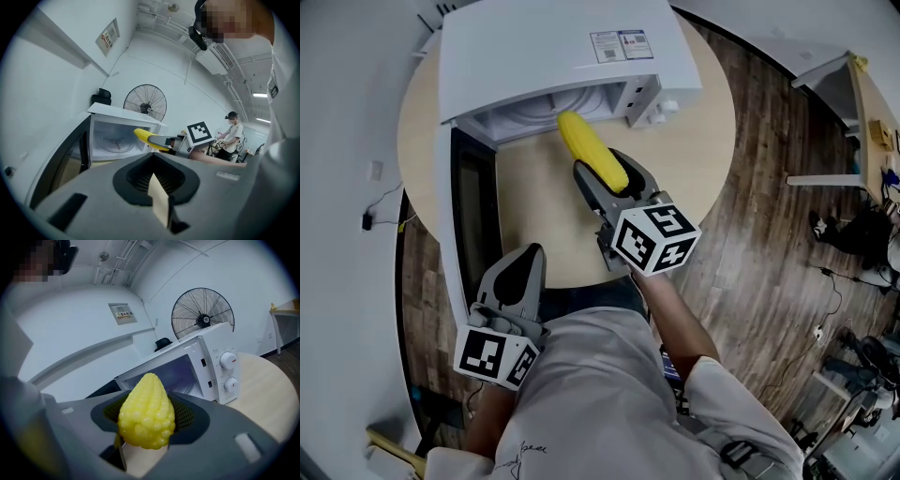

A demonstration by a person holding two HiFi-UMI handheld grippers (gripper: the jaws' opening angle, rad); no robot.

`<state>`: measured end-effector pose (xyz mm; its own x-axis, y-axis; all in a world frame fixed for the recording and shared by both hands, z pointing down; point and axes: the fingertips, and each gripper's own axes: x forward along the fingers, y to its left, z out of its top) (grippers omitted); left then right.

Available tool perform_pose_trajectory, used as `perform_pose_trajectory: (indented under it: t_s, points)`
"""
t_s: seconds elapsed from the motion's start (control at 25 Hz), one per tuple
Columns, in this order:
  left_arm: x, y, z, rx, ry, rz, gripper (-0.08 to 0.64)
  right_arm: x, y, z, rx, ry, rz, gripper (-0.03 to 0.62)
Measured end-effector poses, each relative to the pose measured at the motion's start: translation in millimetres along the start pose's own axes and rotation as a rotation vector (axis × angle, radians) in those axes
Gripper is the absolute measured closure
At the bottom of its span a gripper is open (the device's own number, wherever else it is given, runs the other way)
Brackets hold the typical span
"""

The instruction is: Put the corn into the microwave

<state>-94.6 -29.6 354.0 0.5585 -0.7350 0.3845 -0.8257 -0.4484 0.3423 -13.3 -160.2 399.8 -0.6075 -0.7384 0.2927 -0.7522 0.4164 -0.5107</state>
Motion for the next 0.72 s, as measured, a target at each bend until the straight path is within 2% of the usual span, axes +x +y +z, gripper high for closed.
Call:
perform_pose_trajectory:
  t_s: [0.72]
  points:
    - [1.2, 16.3, -2.1, -0.024, 0.016, 0.061, 0.570, 38.4, -20.4, -12.3, 0.000, 0.052, 0.001, 0.334]
